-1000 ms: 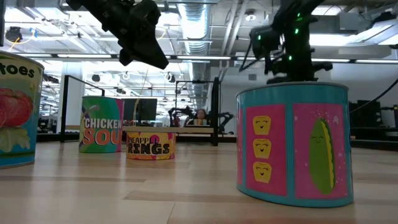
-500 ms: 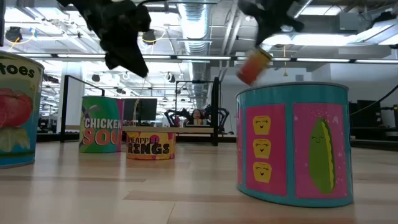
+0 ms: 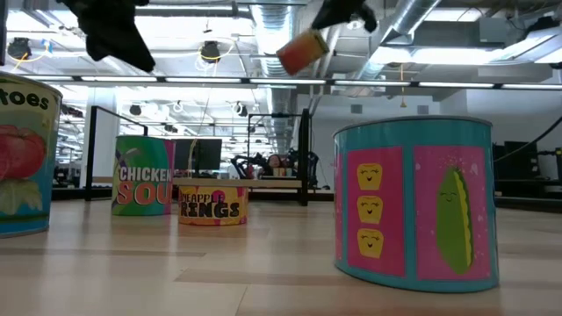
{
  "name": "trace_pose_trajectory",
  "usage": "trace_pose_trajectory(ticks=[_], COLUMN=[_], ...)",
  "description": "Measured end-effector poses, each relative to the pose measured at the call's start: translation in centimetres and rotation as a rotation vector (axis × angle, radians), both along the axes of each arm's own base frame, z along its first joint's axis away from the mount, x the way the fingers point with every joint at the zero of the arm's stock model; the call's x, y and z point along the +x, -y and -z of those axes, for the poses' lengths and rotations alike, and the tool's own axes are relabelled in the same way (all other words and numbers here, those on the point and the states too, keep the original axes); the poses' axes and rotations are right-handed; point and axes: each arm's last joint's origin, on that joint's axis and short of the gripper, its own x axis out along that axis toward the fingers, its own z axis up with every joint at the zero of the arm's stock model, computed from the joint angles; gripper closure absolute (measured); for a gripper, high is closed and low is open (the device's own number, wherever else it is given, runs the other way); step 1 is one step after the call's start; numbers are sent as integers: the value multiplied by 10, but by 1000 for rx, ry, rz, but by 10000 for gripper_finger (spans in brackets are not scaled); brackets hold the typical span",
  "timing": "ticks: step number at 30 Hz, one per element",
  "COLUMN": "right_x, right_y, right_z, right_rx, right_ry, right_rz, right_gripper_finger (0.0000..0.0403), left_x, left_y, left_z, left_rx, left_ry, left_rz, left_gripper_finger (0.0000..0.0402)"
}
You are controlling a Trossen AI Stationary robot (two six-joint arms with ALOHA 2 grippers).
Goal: Pick and place cans onto a shelf
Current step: Put the green peas can on the shelf
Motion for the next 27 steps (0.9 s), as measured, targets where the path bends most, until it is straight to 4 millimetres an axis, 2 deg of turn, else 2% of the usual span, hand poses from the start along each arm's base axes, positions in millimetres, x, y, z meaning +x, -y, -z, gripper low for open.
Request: trace_pose_trajectory(ticks=[8, 13, 20, 22, 27], right_x=[48, 79, 121, 130, 147], right_y=[39, 66, 92, 95, 96], right_z=[2, 1, 20, 29, 60], right_rx=[-20, -46, -57, -42, -17], right_ry=[-53, -157, -373, -447, -613], right_rz=[-91, -174, -306, -338, -400], right_gripper_finger=[403, 403, 403, 403, 403], left_x=[-20, -25, -25, -26, -28], left_y=[1, 3, 5, 5, 7], left_z=[3, 5, 5, 7, 24], left_rx=[5, 29, 57, 68, 80], left_ry=[-72, -113, -117, -118, -144], left_rz=[-49, -30, -21, -22, -29], left_gripper_finger=[340, 340, 340, 340, 340])
